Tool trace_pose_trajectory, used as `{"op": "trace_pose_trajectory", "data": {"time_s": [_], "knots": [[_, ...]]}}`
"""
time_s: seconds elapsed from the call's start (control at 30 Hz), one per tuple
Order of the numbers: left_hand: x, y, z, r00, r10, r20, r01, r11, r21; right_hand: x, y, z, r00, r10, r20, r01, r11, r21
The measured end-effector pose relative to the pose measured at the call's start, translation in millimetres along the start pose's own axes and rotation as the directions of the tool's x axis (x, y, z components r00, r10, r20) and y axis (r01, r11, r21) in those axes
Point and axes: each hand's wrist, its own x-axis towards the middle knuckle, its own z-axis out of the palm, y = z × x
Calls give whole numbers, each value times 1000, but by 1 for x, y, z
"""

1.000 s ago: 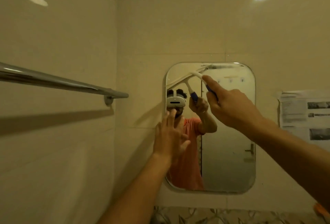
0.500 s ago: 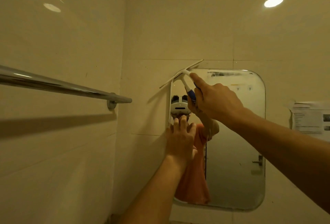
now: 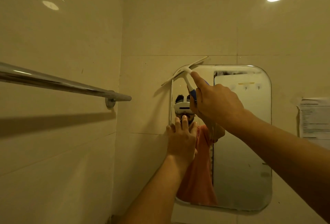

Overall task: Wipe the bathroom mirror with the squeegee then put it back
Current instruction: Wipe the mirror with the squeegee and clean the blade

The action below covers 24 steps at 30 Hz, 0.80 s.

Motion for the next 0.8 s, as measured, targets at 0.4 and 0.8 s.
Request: {"op": "trace_pose_trajectory", "data": {"time_s": [0.4, 0.8], "knots": [[1, 0, -7, 998, 8, 64, -7, 1000, -16, -82, 29, 37, 994, 65, 84, -63, 998, -24], [0, 4, -11, 1000, 9, 30, -10, 1000, 28, 7, 3, -7, 998, 33, -52, -33, 999, -11]]}}
